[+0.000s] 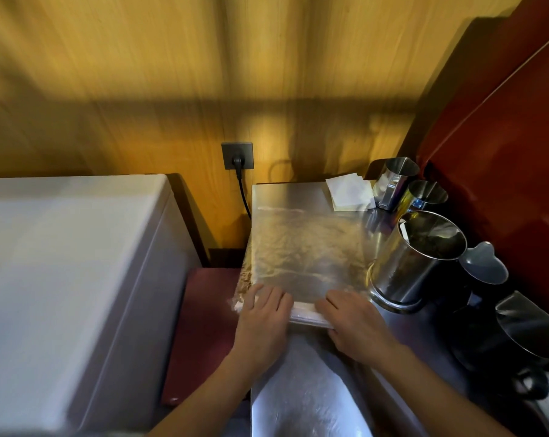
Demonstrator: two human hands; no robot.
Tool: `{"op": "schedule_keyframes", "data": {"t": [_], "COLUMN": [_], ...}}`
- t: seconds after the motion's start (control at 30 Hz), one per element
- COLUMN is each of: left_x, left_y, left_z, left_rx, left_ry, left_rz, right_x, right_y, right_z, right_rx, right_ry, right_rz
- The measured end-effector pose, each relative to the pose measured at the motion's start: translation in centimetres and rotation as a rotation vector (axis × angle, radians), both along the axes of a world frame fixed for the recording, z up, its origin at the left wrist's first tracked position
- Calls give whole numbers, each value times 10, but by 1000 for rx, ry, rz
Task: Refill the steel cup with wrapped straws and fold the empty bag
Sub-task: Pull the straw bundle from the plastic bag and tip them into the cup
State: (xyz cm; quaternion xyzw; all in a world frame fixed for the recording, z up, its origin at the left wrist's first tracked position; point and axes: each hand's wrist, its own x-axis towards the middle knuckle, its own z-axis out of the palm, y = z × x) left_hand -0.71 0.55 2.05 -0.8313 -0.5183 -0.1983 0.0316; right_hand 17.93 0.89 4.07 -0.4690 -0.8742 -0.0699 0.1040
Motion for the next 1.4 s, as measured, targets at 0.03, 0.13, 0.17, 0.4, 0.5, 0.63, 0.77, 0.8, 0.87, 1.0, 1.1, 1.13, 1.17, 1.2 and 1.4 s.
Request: {"op": "schedule_keyframes", "data": {"t": [0.03, 0.13, 0.17, 0.4, 0.5, 0.63, 0.77, 0.8, 0.87, 1.0, 1.1, 1.13, 1.17, 1.2, 1.4], "left_x": [0, -1, -2, -6, -3, -3, -5, -5, -4, -6, -10, -11, -11, -11, 13], "left_y": [-3, -15, -20, -42, -41, -43, -43, -43, -43, -44, -39, -35, -31, -26, 26], "left_z": [-2, -12, -15, -20, -19, -22, -22, -22, -22, -23, -20, -17, -10, 2, 101], "left_rx": [14, -23, -52, -109, -124, -178, -204, -209, -203, -206, -321, -329, -309, -290, 170], "left_ry": [-9, -6, -21, -121, -105, -37, -23, -28, -40, -45, -95, -125, -160, -195, -96], "left_rz": [5, -9, -27, -5, 18, -29, -37, -41, -46, -75, -89, -90, -93, -100, -296], "right_x": [0, 6, 9, 19, 15, 11, 6, 5, 2, 2, 3, 2, 1, 0, -6], "right_y": [-2, -9, -12, -9, 2, 25, 44, 47, 54, 65, 62, 60, 59, 57, 47], "right_z": [0, -7, -10, -20, -24, -23, -23, -23, -22, -23, -20, -17, -13, -7, 37], "right_rx": [14, -94, -154, -491, -446, -426, -572, -573, -571, -722, -721, -684, -650, -634, -607], "right_ry": [18, 19, 9, 207, 322, 380, 379, 375, 485, 936, 1024, 1053, 1073, 1102, 1072], "right_rz": [19, 64, 74, -87, -236, -544, -790, -842, -923, -954, -750, -700, -658, -608, -328]}}
